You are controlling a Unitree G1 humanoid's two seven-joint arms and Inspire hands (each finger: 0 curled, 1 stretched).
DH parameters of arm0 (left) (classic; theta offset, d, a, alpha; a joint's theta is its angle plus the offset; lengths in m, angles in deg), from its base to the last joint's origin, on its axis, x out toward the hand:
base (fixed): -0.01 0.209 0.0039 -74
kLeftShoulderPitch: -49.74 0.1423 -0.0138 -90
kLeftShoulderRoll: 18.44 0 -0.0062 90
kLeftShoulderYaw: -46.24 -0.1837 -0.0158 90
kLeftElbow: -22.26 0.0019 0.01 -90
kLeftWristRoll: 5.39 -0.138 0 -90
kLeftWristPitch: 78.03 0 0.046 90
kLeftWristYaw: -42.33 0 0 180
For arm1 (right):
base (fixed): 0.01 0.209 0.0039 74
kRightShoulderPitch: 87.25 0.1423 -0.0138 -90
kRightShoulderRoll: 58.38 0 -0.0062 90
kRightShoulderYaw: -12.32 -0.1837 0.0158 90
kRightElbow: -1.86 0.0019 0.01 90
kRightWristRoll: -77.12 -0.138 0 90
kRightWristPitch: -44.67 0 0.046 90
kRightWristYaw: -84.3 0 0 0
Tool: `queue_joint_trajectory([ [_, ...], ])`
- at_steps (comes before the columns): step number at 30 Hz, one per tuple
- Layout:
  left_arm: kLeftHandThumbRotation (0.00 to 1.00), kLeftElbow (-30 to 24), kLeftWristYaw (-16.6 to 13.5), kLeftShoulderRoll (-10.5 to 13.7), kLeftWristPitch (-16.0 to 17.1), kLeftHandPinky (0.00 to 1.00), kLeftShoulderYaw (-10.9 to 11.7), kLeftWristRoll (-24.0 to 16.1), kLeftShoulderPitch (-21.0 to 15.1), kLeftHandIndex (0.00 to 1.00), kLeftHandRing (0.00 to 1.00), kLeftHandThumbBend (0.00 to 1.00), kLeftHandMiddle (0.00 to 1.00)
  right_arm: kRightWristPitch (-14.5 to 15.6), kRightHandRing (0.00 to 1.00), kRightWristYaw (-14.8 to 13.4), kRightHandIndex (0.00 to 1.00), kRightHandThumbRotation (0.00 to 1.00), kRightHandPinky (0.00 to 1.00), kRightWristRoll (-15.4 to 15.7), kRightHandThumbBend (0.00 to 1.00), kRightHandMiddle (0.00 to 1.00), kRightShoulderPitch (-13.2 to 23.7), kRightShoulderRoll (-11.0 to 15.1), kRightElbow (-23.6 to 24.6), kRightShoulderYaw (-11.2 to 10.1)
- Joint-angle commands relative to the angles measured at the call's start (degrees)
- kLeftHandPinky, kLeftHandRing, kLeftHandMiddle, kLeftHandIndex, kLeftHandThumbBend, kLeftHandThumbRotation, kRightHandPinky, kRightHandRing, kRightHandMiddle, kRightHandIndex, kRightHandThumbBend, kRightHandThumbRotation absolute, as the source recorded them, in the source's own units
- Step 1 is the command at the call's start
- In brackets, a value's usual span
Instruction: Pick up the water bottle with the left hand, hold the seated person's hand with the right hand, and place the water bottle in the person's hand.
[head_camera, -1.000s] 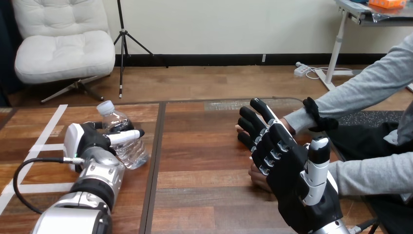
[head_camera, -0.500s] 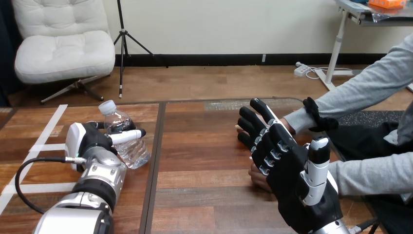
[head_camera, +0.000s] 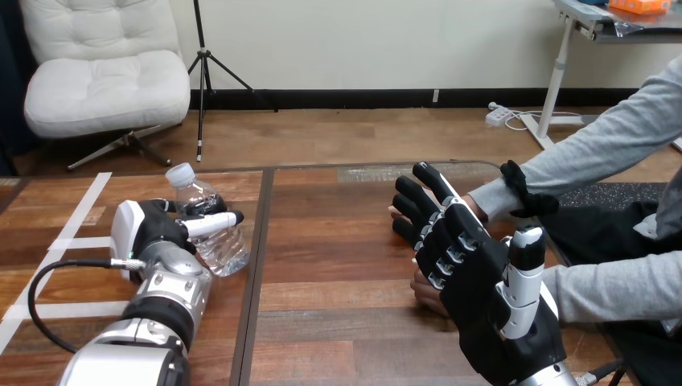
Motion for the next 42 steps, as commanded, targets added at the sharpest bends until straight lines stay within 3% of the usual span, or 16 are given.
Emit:
queue_joint_trajectory([
  [1, 0.0, -1.73, -1.17, -0.04, 3.11, 0.21, -0.82, -0.97, -1.6, 0.5, 0.28, 0.76, 0.35, -0.54, 0.98, -0.11, 0.98, 1.0, 1.0, -0.78, 0.99, 0.96, 1.95, -0.3, 2.69, -0.23],
  [9, 0.0, -2.31, -0.76, -0.69, 4.44, 0.26, -1.47, -1.17, -0.47, 0.46, 0.34, 0.76, 0.4, -0.57, 0.99, 0.01, 0.98, 1.0, 1.0, -0.86, 0.99, 0.97, 2.27, -0.36, 2.28, -0.25],
  [23, 0.0, -3.33, -0.02, -1.65, 8.74, 0.23, -0.99, 0.02, 1.63, 0.46, 0.31, 0.76, 0.38, -0.03, 0.99, 0.37, 0.98, 1.0, 1.0, -1.62, 1.0, 0.97, 2.71, -0.34, 1.77, -0.37],
  [30, 0.0, -4.0, -1.69, -1.78, 11.59, 0.24, -2.28, -1.35, 2.78, 0.45, 0.32, 0.77, 0.39, -0.41, 0.99, 0.48, 0.98, 1.0, 1.0, -1.33, 0.99, 0.97, 2.95, -0.23, 1.32, -0.43],
  [42, 0.0, -4.66, -3.85, -1.84, 14.61, 0.18, -3.54, -2.78, 3.36, 0.45, 0.24, 0.81, 0.31, -0.55, 1.0, 0.61, 0.98, 1.0, 1.0, -1.22, 0.99, 0.97, 3.42, -0.26, 0.69, -0.48],
])
